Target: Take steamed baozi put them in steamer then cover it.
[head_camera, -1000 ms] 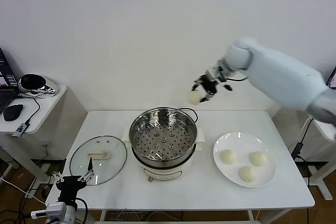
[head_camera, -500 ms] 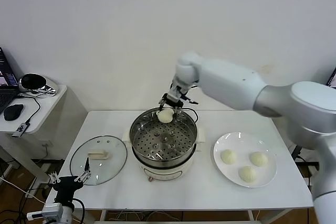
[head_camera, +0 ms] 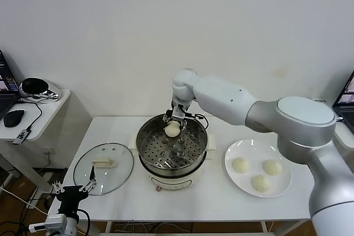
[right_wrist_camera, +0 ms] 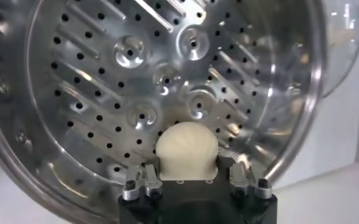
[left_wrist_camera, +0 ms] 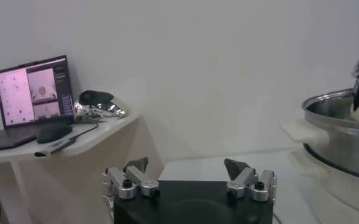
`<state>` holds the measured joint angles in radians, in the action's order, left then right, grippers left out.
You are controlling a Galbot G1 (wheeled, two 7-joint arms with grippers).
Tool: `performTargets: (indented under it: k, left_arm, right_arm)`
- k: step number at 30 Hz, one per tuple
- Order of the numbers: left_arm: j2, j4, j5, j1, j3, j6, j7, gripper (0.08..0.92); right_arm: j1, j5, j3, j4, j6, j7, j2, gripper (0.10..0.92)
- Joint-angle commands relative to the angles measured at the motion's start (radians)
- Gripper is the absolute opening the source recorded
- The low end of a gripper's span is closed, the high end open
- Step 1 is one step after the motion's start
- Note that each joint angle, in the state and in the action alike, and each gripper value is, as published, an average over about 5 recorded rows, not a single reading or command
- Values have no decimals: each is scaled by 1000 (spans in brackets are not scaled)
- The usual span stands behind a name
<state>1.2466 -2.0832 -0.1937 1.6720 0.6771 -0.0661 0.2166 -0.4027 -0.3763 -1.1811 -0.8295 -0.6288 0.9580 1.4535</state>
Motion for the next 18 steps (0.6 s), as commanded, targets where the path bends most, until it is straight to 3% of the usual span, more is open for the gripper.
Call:
performTargets:
  k: [1, 5, 9, 14, 18]
  left_arm:
    - [-1, 1, 1, 1, -1, 0, 0, 823]
    - [2, 0, 1, 1, -1, -1, 1, 823]
    - [2, -2, 1, 2, 2, -2, 1, 823]
    - [-2, -21, -4, 6, 4, -18, 5, 823]
    - [-7, -61, -17, 9, -5, -90, 26, 823]
  right_arm:
    - [25, -89, 14, 29, -40, -24, 25, 657]
    - [1, -1, 2, 7, -25, -20, 10, 767]
    - [-86, 230, -46, -75, 77, 34, -45, 815]
    - [-235, 486, -109, -252, 382, 134, -175, 822]
    - [-319, 609, -165, -431, 621, 168, -335, 823]
